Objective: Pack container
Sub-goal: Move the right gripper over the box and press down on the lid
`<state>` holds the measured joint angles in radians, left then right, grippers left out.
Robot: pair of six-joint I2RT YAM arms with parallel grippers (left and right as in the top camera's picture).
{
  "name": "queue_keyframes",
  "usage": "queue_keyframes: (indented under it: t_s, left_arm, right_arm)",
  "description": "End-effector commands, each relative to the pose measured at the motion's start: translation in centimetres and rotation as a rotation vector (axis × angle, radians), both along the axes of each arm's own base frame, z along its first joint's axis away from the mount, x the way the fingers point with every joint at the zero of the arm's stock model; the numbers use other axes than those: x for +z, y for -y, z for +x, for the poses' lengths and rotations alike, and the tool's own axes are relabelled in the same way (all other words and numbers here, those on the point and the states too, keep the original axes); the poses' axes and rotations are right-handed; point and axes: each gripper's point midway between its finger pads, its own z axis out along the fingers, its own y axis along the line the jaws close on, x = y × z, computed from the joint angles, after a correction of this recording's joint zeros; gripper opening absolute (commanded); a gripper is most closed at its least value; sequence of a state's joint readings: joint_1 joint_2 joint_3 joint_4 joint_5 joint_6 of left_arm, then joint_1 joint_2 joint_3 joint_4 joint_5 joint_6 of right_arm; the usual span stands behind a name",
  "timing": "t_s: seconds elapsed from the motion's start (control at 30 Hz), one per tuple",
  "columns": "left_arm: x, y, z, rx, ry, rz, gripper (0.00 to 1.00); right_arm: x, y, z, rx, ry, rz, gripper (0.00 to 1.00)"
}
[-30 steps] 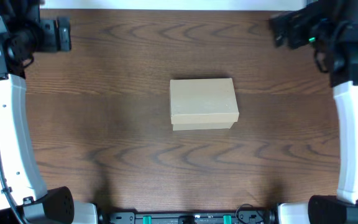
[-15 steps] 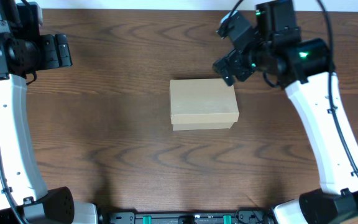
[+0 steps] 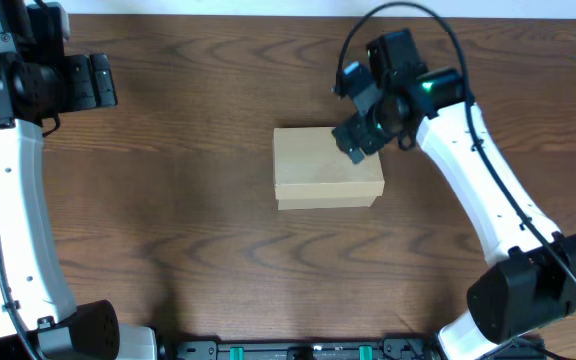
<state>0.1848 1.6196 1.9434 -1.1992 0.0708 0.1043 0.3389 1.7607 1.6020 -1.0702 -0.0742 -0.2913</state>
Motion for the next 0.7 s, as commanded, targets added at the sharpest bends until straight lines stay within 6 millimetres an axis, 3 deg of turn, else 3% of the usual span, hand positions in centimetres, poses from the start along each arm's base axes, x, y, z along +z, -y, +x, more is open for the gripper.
queue_keyframes:
  t_s: [0.0,0.43,0.67]
  left_arm:
    - [0.9,0.3,0.0,-0.003,0.030,-0.004,0.95]
    - [1.0,0.3,0.1,-0.004,0.036,-0.003,0.95]
    - [1.2,0.2,0.4,-0.003,0.048,0.000,0.95]
  right_arm:
    - [-1.9,-0.1,-1.2,-0.018,-0.056,-0.012,0.93]
    - [-2.9,-0.6,-2.1,-0.019,-0.086,-0.011,0.95]
    - [-4.6,-0.1,-3.4,-0.019,-0.138,-0.031,0.95]
